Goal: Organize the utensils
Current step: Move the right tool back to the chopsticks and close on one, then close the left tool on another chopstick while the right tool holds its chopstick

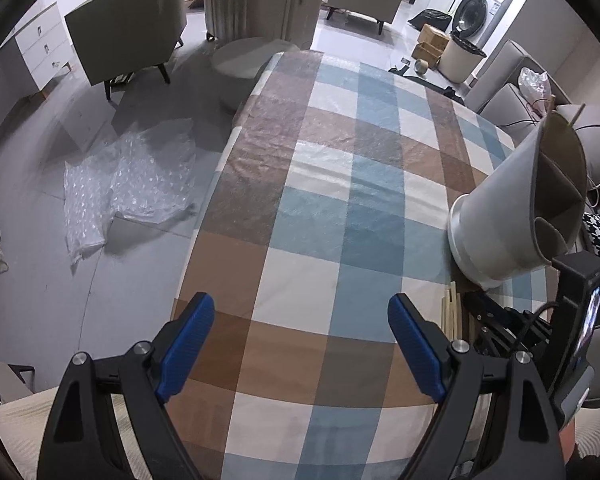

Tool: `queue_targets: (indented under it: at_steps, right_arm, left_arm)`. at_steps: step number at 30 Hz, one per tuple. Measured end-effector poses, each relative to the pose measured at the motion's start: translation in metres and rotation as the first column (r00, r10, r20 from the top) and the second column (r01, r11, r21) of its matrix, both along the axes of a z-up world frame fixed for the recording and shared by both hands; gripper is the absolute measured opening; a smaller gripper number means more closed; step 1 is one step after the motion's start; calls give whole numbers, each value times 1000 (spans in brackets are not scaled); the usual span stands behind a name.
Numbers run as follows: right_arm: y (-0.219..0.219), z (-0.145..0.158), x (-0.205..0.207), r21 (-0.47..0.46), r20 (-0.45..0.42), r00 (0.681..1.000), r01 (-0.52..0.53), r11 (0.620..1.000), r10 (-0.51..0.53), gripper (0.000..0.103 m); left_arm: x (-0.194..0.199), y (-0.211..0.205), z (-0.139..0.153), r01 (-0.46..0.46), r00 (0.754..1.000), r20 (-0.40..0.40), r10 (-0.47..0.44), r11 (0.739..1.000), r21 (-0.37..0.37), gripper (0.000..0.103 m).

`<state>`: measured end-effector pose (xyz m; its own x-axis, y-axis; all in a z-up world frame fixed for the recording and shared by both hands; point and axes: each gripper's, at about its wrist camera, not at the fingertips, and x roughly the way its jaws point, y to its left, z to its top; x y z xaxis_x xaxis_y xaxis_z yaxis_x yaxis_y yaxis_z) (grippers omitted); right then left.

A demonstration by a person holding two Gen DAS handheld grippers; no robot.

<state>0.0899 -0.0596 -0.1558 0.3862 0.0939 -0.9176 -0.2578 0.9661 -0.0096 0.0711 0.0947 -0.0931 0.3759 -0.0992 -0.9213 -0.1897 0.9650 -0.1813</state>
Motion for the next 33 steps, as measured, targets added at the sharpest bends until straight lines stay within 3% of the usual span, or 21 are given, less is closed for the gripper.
queue_targets:
  at_steps: [6,12,20,27,30,33]
  right_arm:
    - [-18,13,-4,74,7,999,53,996,-54,6]
    - [-62,34,-11,204,7,988,148,968,-153,6]
    - [-135,44,-16,416,-69,945,319,852,-320,6]
    - [-173,52,-28,538,-143,889,439,719,-436,6]
    - [-179,54,-27,556,-148,875,459,693,-461,6]
    - [-185,56,-28,560,-143,870,464,687,-471,6]
  left_arm:
    - [1,-15,-8,48,998,-44,-48,999,-13,85]
    - [-2,-44,-34,140,976,-156,-150,987,-76,85]
    - [-12,-80,-53,200,946,-240,-216,976,-92,85]
    - [-21,-105,-61,242,933,-268,-238,970,-18,85]
    - [-26,-115,-63,279,932,-254,-258,959,50,87]
    - [-27,-118,-64,275,935,-248,-253,960,56,87]
